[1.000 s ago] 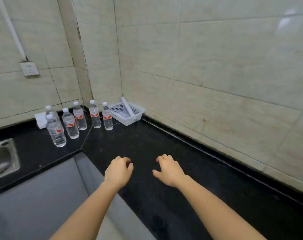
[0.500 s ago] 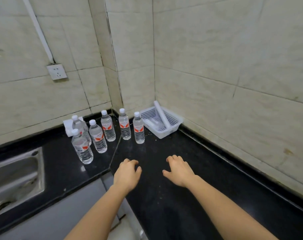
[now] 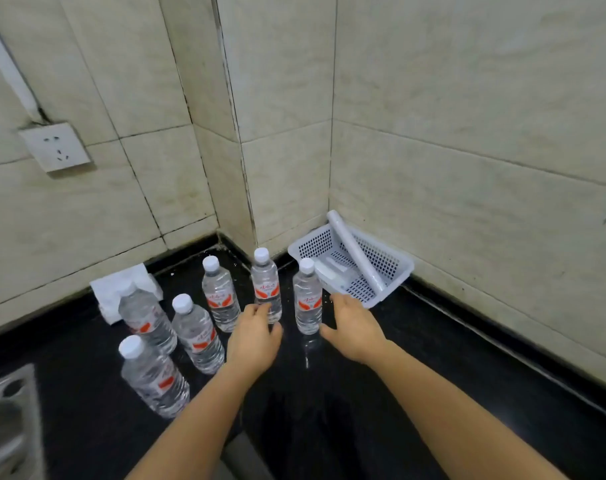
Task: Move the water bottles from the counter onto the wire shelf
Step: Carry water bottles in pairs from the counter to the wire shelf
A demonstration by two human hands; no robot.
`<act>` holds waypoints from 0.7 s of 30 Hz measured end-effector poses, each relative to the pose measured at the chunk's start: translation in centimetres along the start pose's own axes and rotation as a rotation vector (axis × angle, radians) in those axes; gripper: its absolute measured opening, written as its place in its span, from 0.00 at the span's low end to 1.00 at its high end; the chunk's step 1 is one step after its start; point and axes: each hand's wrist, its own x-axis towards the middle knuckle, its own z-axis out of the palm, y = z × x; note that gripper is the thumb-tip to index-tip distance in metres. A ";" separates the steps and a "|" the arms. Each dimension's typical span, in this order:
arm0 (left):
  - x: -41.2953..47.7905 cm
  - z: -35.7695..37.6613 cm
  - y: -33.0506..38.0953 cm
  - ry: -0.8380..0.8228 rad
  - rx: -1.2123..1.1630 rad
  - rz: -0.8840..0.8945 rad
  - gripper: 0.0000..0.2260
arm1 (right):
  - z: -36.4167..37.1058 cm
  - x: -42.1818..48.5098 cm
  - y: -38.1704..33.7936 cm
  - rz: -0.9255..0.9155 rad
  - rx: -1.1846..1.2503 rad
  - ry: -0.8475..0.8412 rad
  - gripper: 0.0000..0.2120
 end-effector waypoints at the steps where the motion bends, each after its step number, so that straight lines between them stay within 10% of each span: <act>1: 1.7 -0.1 -0.4 0.010 -0.015 0.009 0.22 | 0.1 1.4 -0.5 0.013 0.013 0.014 0.25; 11: 13.2 -0.4 -0.8 0.032 -0.101 0.060 0.28 | 0.5 10.5 -1.7 0.034 -0.057 0.046 0.35; 21: 13.0 -0.2 -1.8 0.025 0.072 0.232 0.19 | 2.3 8.6 -1.9 -0.051 0.041 0.234 0.18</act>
